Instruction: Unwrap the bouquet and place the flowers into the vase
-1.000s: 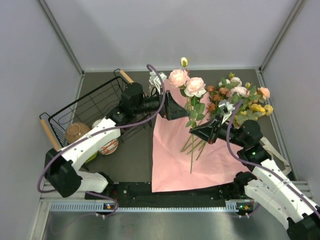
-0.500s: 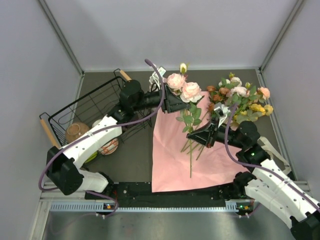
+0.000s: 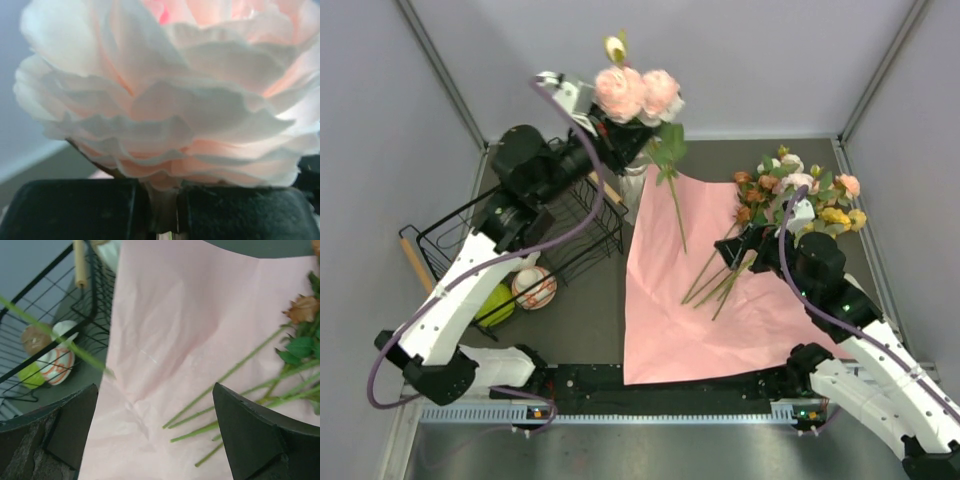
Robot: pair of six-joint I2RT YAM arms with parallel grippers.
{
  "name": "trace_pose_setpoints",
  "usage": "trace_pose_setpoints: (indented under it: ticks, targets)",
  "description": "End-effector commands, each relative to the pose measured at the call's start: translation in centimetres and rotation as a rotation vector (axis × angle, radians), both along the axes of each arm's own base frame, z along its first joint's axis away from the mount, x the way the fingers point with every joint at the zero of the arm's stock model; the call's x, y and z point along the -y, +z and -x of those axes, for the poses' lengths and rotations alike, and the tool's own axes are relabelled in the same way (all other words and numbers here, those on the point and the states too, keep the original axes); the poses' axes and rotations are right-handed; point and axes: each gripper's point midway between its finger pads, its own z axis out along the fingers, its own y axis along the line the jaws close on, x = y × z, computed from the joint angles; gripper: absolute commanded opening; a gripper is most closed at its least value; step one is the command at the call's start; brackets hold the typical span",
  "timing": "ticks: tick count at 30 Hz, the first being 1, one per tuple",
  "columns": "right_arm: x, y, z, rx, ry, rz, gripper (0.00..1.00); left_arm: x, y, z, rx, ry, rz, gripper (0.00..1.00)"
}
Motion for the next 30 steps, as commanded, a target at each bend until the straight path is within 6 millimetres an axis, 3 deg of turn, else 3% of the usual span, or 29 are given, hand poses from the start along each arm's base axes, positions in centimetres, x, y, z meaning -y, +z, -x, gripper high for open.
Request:
trace_pose_setpoints:
  ticks: [1,4,7,12,22,30]
  targets:
    - [4.2,-0.4,-0.3,-0.014,-0.204,0.093,0.99,-7.8,8.6,-1.4,0.278,0.377,0.016,0.0]
    - [4.5,-0.6,0.1,-0.013,-0.203,0.089,0.99,-10.9,12.6,-1.2,0.356,0.491,0.068,0.0]
    - [4.5,-0.9,0.3,-0.018,-0.199,0.092,0.99,-13.2,15.1,-1.3,0.413,0.57,0.094,0.0]
    - [4.2,-1.6,0.5,-0.045,-0.187,0.087,0.99,-15.0,16.3,-3.2,0.462,0.663,0.083,0.0]
    - [4.0,-2.7,0.4,-0.08,-0.184,0.094,0.99,-14.4,12.6,-8.1,0.413,0.645,0.092,0.0]
    - [3.7,-3.9,0.5,-0.11,-0.172,0.095,0.99,-13.2,9.4,-10.2,0.357,0.602,0.083,0.0]
